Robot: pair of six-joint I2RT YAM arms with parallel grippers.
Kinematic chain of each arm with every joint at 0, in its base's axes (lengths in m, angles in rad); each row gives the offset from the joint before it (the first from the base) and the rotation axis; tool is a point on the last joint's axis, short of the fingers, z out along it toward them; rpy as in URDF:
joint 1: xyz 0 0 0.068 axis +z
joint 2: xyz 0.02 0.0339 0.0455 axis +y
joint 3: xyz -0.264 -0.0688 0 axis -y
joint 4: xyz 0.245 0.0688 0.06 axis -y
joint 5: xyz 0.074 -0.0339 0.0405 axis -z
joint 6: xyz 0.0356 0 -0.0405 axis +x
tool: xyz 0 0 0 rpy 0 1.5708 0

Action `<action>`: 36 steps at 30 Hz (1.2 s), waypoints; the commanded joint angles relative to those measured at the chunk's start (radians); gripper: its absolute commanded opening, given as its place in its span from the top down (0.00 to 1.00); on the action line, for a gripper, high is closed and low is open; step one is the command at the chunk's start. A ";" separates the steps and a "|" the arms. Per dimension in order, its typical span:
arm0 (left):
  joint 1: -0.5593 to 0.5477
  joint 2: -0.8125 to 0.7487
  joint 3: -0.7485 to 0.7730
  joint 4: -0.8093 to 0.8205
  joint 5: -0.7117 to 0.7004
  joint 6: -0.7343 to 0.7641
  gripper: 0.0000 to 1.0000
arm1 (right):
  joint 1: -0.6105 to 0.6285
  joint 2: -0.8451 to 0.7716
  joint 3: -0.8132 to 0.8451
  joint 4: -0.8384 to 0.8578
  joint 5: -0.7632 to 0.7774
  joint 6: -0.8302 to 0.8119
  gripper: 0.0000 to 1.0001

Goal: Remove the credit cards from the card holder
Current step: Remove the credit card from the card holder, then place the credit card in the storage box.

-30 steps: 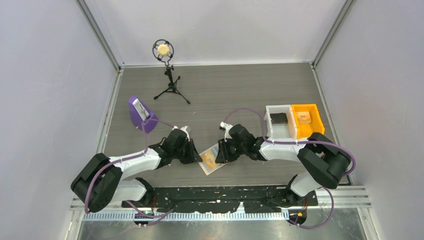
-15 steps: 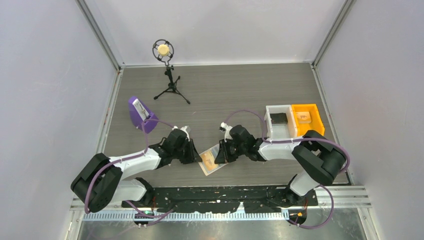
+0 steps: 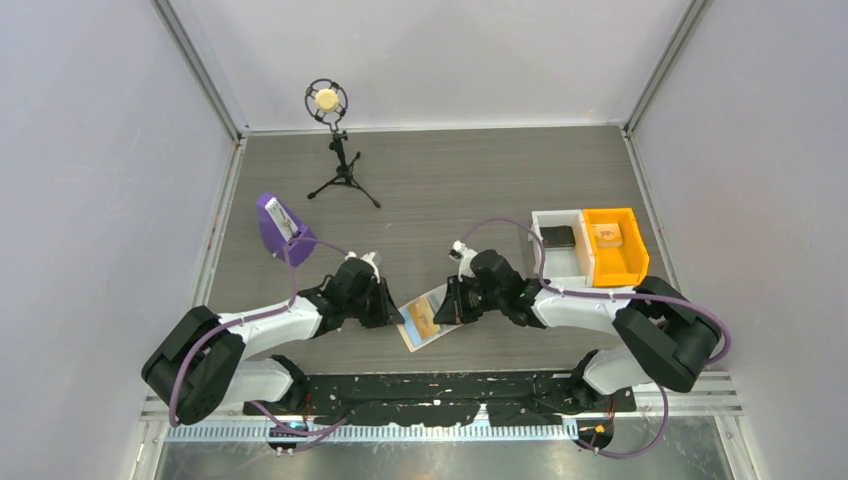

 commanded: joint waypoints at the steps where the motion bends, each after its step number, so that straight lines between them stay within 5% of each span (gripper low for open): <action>1: -0.005 0.024 -0.001 -0.031 -0.047 0.044 0.88 | -0.013 -0.081 -0.016 -0.042 0.062 0.021 0.95; 13: -0.004 -0.024 0.022 -0.046 -0.003 0.054 0.87 | -0.037 -0.205 0.024 -0.203 0.114 -0.066 0.95; 22: -0.004 -0.218 0.208 -0.238 0.026 0.147 0.59 | -0.077 -0.364 0.136 -0.453 0.132 -0.222 0.95; 28: -0.005 -0.298 0.280 -0.295 0.053 0.205 0.49 | -0.078 -0.445 0.204 -0.523 -0.049 -0.353 0.95; 36: -0.005 -0.336 0.264 -0.199 0.281 0.246 0.38 | -0.078 -0.457 0.262 -0.593 -0.307 -0.437 0.95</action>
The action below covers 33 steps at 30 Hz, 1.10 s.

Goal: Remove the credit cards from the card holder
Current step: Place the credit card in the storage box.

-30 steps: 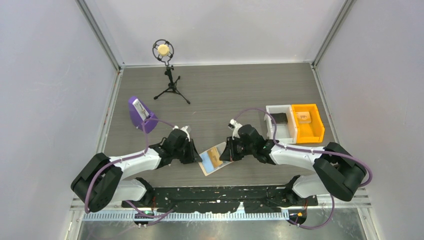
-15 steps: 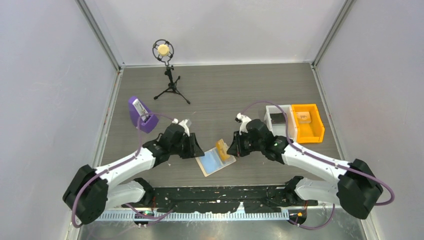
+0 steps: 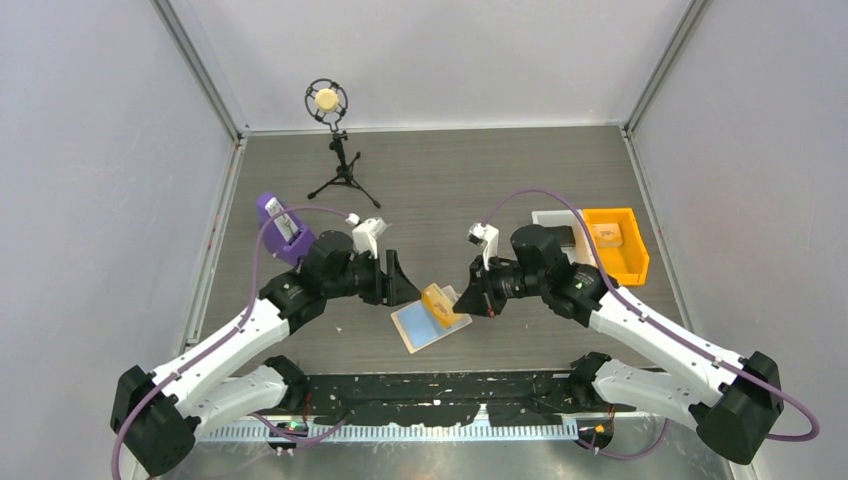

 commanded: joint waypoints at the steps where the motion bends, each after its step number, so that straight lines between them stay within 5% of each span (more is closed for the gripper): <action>1: -0.004 -0.036 -0.008 0.084 0.170 0.028 0.37 | 0.000 -0.001 0.049 -0.033 -0.177 -0.064 0.95; 8: -0.005 -0.047 -0.036 0.161 0.274 0.010 0.36 | 0.000 0.013 0.019 0.029 -0.298 -0.042 0.95; 14: -0.004 -0.031 -0.063 0.227 0.357 -0.024 0.45 | 0.000 0.013 -0.007 0.070 -0.325 -0.018 0.95; 16: -0.005 -0.031 -0.069 0.243 0.360 -0.031 0.52 | 0.000 0.019 -0.012 0.071 -0.325 -0.016 0.95; 22: -0.004 -0.002 -0.069 0.265 0.409 -0.045 0.97 | 0.000 0.043 -0.013 0.084 -0.313 -0.006 0.95; 24: -0.005 0.000 -0.072 0.262 0.402 -0.047 1.00 | 0.000 0.041 -0.012 0.090 -0.301 0.000 0.95; 29: -0.004 -0.001 -0.082 0.269 0.395 -0.057 1.00 | -0.001 0.032 -0.005 0.095 -0.258 0.019 0.89; 33: -0.004 -0.016 -0.088 0.269 0.339 -0.065 1.00 | -0.009 -0.008 -0.004 0.093 -0.104 0.065 0.67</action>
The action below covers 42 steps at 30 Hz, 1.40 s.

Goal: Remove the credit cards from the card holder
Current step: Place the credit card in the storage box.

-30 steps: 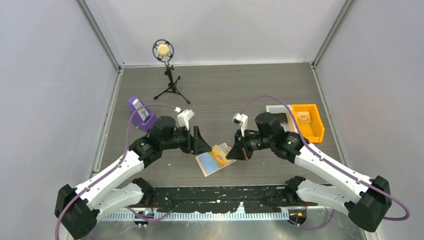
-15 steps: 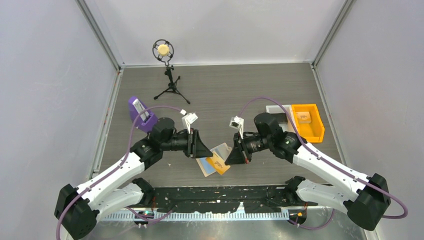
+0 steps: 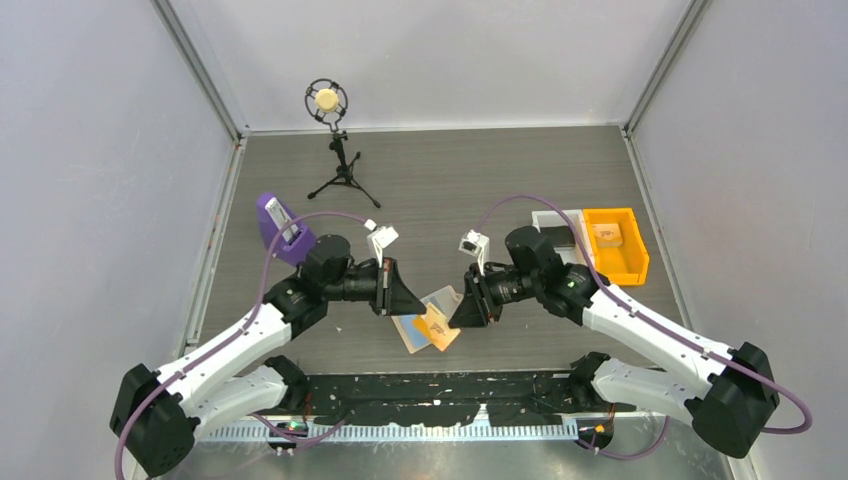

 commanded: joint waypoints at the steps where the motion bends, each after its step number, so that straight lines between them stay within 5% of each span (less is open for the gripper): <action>1: -0.004 -0.015 -0.016 0.046 -0.075 -0.026 1.00 | -0.007 -0.064 0.020 0.061 0.168 0.066 0.58; 7: -0.004 -0.027 -0.065 0.179 -0.215 -0.139 1.00 | -0.010 -0.197 -0.055 0.180 0.389 0.239 0.36; 14: -0.004 -0.092 -0.133 0.335 -0.416 -0.279 1.00 | -0.011 -0.293 -0.195 0.367 0.507 0.462 0.33; 25: -0.005 -0.147 -0.266 0.629 -0.585 -0.438 1.00 | -0.010 -0.280 -0.309 0.634 0.545 0.664 0.52; 36: -0.004 -0.133 -0.303 0.714 -0.606 -0.472 1.00 | -0.011 -0.204 -0.343 0.742 0.567 0.719 0.53; 42: -0.004 -0.118 -0.302 0.728 -0.603 -0.473 1.00 | -0.011 -0.175 -0.354 0.799 0.562 0.747 0.63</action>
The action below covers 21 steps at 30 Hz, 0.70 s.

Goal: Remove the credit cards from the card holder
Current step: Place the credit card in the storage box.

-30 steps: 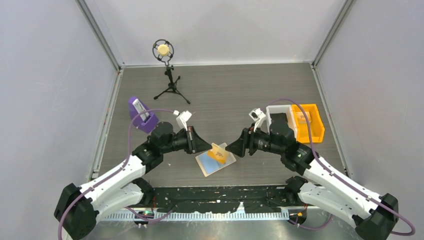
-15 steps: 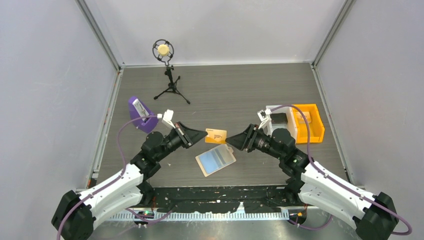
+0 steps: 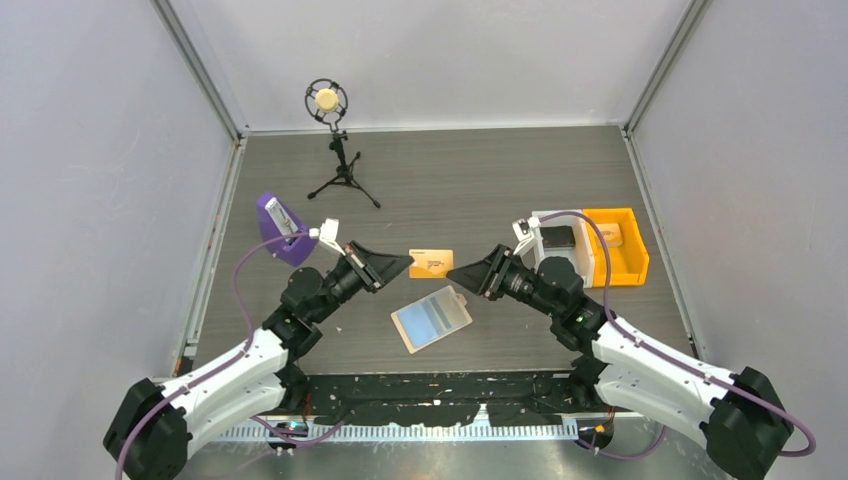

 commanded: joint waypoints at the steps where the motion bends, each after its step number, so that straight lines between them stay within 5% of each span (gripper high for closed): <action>1: -0.004 0.014 -0.002 0.090 -0.017 -0.008 1.00 | -0.002 0.018 -0.013 0.125 0.018 0.039 0.64; 9: -0.003 0.022 -0.023 0.108 -0.029 -0.013 0.99 | -0.003 0.022 -0.011 0.143 0.028 0.037 0.90; 14: -0.003 -0.024 -0.028 0.029 -0.053 0.016 0.71 | -0.039 0.013 0.090 -0.025 0.004 -0.118 0.95; 21: -0.003 -0.132 0.005 -0.230 -0.075 0.104 0.27 | -0.301 0.014 0.200 -0.238 -0.239 -0.333 0.95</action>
